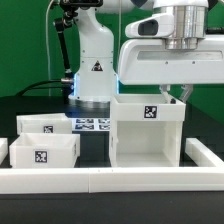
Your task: Assemble drawer
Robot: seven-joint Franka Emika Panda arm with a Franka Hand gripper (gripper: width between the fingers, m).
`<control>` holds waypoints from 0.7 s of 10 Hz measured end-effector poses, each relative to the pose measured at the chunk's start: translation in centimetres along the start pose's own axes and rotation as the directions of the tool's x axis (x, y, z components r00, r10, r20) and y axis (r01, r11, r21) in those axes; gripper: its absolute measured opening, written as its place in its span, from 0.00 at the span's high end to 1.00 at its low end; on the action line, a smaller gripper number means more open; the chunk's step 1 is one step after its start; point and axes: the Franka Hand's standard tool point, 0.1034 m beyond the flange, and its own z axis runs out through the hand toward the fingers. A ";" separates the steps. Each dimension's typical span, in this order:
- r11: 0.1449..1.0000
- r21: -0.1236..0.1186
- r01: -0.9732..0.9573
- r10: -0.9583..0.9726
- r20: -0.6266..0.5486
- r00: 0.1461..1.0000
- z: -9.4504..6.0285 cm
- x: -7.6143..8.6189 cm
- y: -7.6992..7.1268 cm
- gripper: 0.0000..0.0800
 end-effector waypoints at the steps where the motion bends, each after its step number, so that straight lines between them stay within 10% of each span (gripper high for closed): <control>1: 0.997 0.006 -0.072 0.072 0.002 0.997 0.0 0.0 -0.2 0.95; 7: 0.859 0.039 -0.511 0.510 0.028 0.860 -0.1 0.7 0.2 0.95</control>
Offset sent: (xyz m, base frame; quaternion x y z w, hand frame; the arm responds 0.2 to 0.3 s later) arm -0.0001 -0.0076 -0.0045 -0.0169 -0.0099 0.2515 0.9676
